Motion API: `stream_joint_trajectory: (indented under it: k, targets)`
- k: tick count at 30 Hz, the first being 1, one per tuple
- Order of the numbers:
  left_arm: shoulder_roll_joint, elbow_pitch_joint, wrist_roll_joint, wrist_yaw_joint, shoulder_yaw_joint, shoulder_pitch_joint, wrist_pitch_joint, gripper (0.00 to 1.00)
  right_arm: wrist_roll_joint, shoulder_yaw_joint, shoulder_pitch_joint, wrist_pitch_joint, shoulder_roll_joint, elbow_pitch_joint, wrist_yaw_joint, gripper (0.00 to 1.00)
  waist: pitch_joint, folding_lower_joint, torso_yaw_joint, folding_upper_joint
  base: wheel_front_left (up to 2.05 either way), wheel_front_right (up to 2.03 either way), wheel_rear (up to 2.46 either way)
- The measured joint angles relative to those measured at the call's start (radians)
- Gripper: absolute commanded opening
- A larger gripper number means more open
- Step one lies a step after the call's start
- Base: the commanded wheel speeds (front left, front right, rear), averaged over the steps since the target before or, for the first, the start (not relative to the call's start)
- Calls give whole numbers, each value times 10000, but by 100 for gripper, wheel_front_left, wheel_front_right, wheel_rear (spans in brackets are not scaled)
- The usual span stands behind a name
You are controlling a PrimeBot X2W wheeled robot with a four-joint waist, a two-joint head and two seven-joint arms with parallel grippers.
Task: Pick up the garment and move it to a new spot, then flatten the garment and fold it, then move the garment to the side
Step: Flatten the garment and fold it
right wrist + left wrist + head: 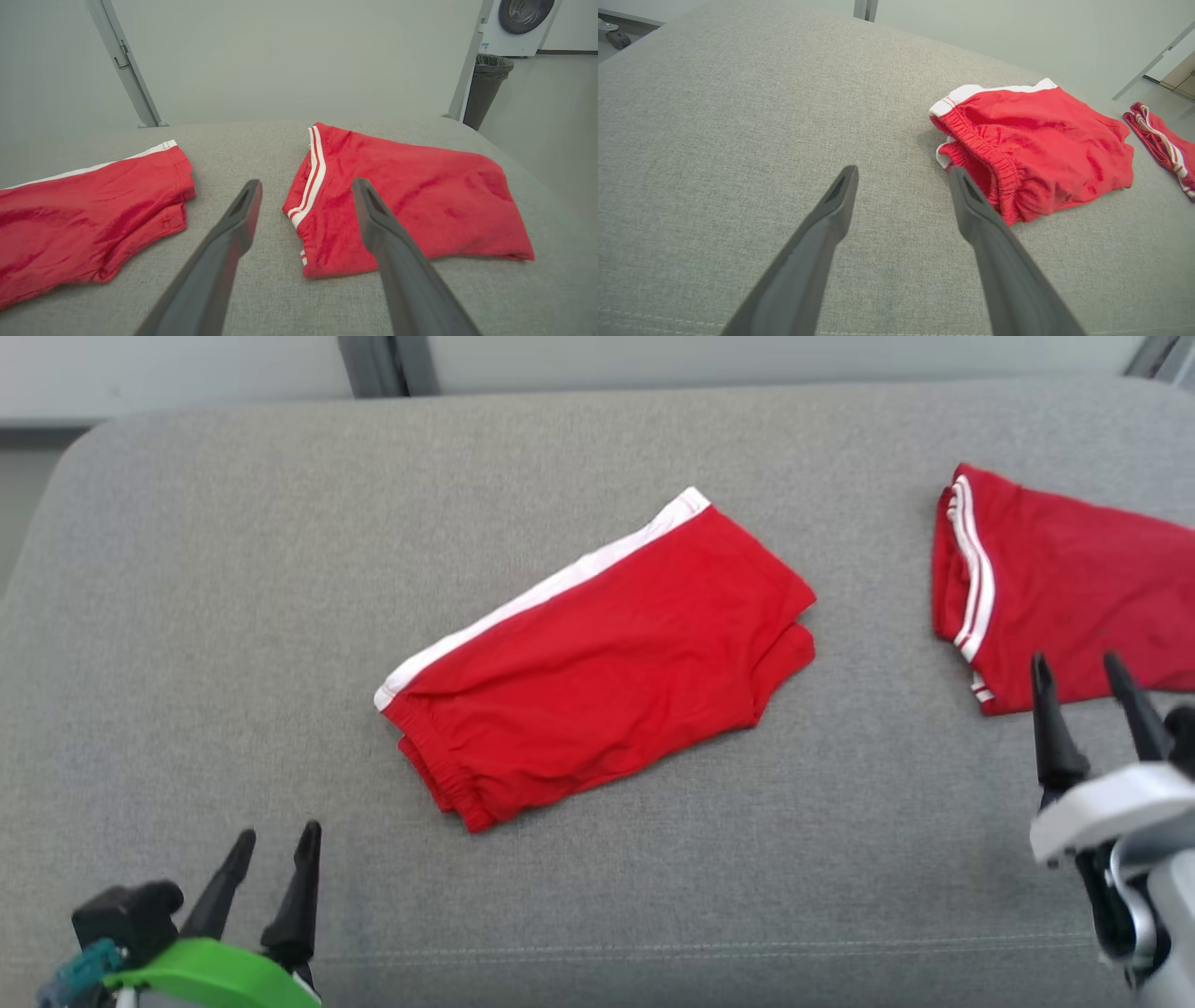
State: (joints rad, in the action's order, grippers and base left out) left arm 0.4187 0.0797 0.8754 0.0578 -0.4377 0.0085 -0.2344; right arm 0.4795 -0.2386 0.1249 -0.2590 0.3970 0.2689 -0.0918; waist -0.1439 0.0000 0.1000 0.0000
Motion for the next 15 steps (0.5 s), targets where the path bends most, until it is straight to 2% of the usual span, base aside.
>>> stream_joint_trajectory:
  k: [7, 15]
  targets:
    - [-328, 29, -58, 151, 188, 1107, -94, 100, -117, 359, -1821, 13, -297, -729, -169, 100, 933, 0, -291, 0, 0, 0, 0]
    - [-349, -238, -405, 230, 311, 1771, -140, 100, -405, 1020, -3310, 13, -575, -1536, -245, 100, 1542, -1, -588, 0, 0, 0, 0]
